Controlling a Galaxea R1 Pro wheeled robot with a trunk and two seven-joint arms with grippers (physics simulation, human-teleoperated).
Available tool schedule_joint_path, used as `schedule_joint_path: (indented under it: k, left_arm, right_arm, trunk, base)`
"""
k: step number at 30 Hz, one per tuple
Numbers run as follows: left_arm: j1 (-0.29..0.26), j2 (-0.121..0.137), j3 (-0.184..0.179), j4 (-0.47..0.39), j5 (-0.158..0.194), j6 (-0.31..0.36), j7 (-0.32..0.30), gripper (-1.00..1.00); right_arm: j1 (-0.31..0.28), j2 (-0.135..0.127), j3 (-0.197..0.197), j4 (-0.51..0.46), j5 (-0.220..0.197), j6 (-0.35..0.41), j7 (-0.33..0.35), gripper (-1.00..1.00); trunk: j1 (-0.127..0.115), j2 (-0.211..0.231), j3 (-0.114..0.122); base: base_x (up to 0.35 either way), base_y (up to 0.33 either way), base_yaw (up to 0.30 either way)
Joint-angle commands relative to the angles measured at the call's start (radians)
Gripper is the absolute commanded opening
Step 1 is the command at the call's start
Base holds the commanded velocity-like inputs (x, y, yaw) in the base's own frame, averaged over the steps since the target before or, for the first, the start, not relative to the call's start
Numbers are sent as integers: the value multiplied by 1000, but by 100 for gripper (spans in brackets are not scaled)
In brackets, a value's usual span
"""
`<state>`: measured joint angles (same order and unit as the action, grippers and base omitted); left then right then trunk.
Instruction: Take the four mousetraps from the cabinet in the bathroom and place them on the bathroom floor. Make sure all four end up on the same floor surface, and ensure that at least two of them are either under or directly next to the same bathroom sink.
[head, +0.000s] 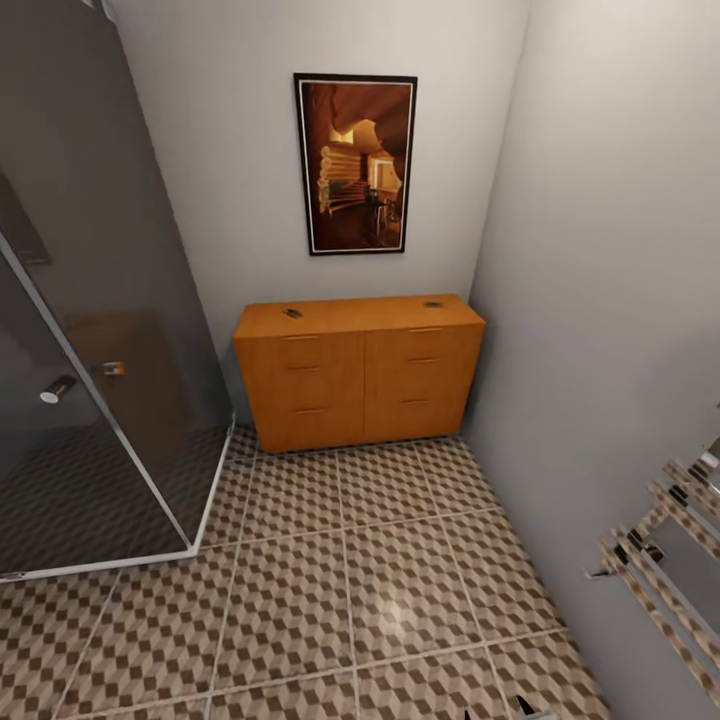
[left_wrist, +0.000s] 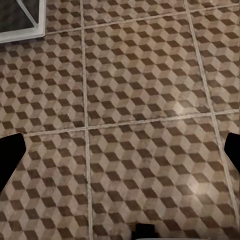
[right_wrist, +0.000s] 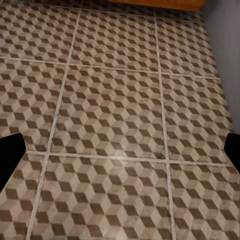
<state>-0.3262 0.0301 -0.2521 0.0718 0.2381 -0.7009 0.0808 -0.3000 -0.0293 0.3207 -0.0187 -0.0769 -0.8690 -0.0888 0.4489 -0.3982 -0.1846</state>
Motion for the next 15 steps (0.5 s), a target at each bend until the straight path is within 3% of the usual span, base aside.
schedule_joint_path:
  k: [1, 15]
  left_arm:
    - [-1, -1, -9, 3, 3, -5, 4, 100]
    - [-2, -1, -9, 3, 4, -6, 5, 100]
  right_arm:
    - [-1, 0, 9, 0, -8, -2, -3, 100]
    - [-1, 0, 9, 0, -8, -2, -3, 100]
  trunk:
    - [1, -2, -2]
    - [1, -2, -2]
  base:
    - [289, 0, 0]
    - [292, 0, 0]
